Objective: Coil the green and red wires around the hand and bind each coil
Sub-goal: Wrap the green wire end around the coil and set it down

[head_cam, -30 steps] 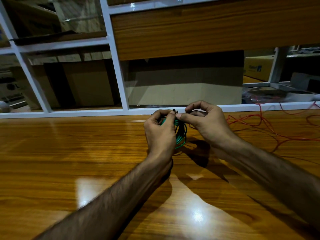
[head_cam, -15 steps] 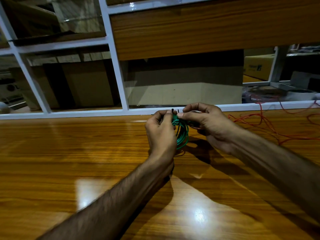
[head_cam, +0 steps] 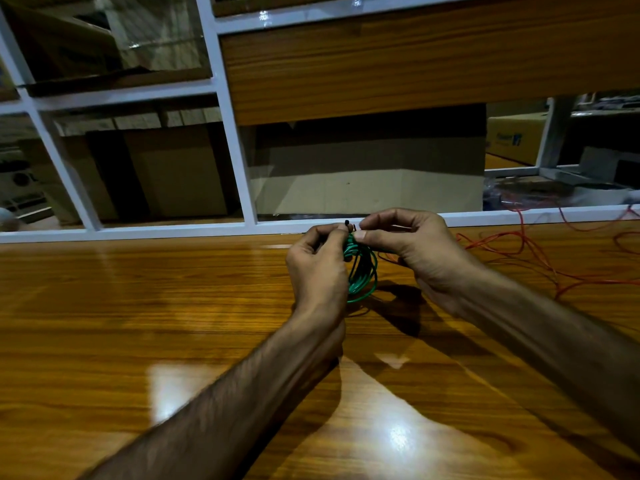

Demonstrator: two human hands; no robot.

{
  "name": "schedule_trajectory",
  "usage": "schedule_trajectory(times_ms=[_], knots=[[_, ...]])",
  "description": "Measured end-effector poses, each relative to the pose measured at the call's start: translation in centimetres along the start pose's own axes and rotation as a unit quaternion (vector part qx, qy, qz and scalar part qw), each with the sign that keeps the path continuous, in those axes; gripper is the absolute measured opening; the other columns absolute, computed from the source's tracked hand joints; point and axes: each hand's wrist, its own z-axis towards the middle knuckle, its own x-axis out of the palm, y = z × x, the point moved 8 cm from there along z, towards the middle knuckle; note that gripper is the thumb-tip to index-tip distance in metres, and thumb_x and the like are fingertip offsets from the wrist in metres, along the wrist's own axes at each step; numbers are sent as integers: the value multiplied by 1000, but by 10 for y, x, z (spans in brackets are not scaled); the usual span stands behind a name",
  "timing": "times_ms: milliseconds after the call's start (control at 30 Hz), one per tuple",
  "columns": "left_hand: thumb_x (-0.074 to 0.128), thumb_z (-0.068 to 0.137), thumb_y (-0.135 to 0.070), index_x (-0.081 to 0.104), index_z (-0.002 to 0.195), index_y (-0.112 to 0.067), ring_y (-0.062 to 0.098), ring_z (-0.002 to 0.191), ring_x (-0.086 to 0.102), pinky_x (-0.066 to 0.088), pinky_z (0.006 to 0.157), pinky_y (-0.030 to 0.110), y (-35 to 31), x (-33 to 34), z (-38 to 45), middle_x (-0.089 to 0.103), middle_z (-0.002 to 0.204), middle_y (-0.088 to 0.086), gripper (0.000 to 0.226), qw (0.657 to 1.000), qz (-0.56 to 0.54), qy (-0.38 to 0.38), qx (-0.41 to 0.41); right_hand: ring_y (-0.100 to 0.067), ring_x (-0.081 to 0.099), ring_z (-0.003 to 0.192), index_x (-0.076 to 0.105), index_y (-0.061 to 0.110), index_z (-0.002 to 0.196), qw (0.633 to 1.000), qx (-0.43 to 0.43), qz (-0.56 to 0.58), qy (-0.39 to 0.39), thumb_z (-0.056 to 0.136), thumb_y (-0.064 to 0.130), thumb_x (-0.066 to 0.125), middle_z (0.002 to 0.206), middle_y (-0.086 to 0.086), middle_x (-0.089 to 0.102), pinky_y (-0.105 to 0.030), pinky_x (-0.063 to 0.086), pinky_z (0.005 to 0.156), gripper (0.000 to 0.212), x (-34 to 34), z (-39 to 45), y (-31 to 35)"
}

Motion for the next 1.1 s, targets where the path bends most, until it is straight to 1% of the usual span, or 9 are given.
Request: schedule_trajectory(times_ms=[67, 167, 233, 300, 367, 500, 700, 900, 1100], knots=[[71, 97, -14, 75, 89, -10, 10, 78, 66, 52, 56, 16, -2, 0, 0, 72, 85, 4, 10, 1000, -3, 0, 4, -5, 71, 83, 72, 20, 88, 1000, 4, -7, -7, 76, 16, 87, 89, 0, 79, -26, 41, 70, 20, -1, -1, 2], [72, 97, -13, 77, 88, -13, 8, 79, 67, 54, 60, 17, -4, 2, -1, 74, 85, 1, 11, 1000, 9, 8, 11, 1, 66, 70, 66, 21, 88, 1000, 12, -10, -7, 75, 16, 87, 82, 2, 75, -26, 37, 66, 25, -3, -1, 5], [71, 97, -14, 78, 87, -17, 6, 80, 68, 58, 68, 22, -4, 3, -3, 76, 86, 0, 13, 1000, 11, 17, 16, -6, 65, 79, 65, 22, 87, 1000, 22, -13, -8, 73, 19, 89, 88, -1, 74, -25, 38, 64, 28, -6, 1, 4], [71, 97, -13, 78, 86, -19, 7, 83, 69, 60, 80, 33, -4, 4, -5, 77, 90, 1, 15, 999, 13, 22, 22, -14, 62, 84, 64, 23, 85, 999, 33, -18, -14, 69, 22, 91, 93, -5, 71, -23, 41, 59, 31, -8, 2, 2], [71, 97, -13, 78, 86, -19, 8, 83, 70, 61, 87, 40, -5, 5, -7, 77, 89, 0, 15, 999, 15, 26, 27, -16, 62, 82, 63, 22, 84, 999, 47, -6, -8, 69, 20, 91, 88, -6, 69, -19, 45, 52, 32, -8, 3, 0], [69, 99, -13, 77, 85, -20, 4, 79, 69, 60, 87, 42, -9, 7, -10, 76, 84, -5, 18, 998, 29, 41, 45, -16, 62, 82, 60, 20, 84, 998, 58, -1, 6, 71, 17, 89, 84, -3, 69, -22, 48, 60, 32, -8, 2, 0], [70, 98, -12, 78, 84, -21, 6, 83, 71, 60, 94, 51, -12, 8, -11, 77, 86, -4, 18, 996, 43, 48, 61, -16, 60, 81, 58, 19, 85, 998, 58, 0, 3, 72, 16, 88, 84, -4, 67, -24, 48, 65, 33, -9, 1, 0], [70, 98, -12, 78, 82, -23, 6, 84, 71, 61, 93, 48, -12, 7, -11, 77, 86, -5, 21, 996, 44, 49, 57, -15, 61, 81, 58, 20, 84, 998, 63, 4, 7, 73, 18, 88, 84, -3, 68, -21, 49, 53, 32, -10, 1, -2], [69, 98, -10, 77, 84, -20, 6, 80, 70, 61, 88, 43, -13, 7, -11, 76, 84, -5, 19, 996, 41, 55, 59, -18, 61, 88, 58, 20, 81, 997, 69, 17, 9, 73, 19, 88, 87, -4, 68, -27, 49, 66, 31, -10, 2, -4]])
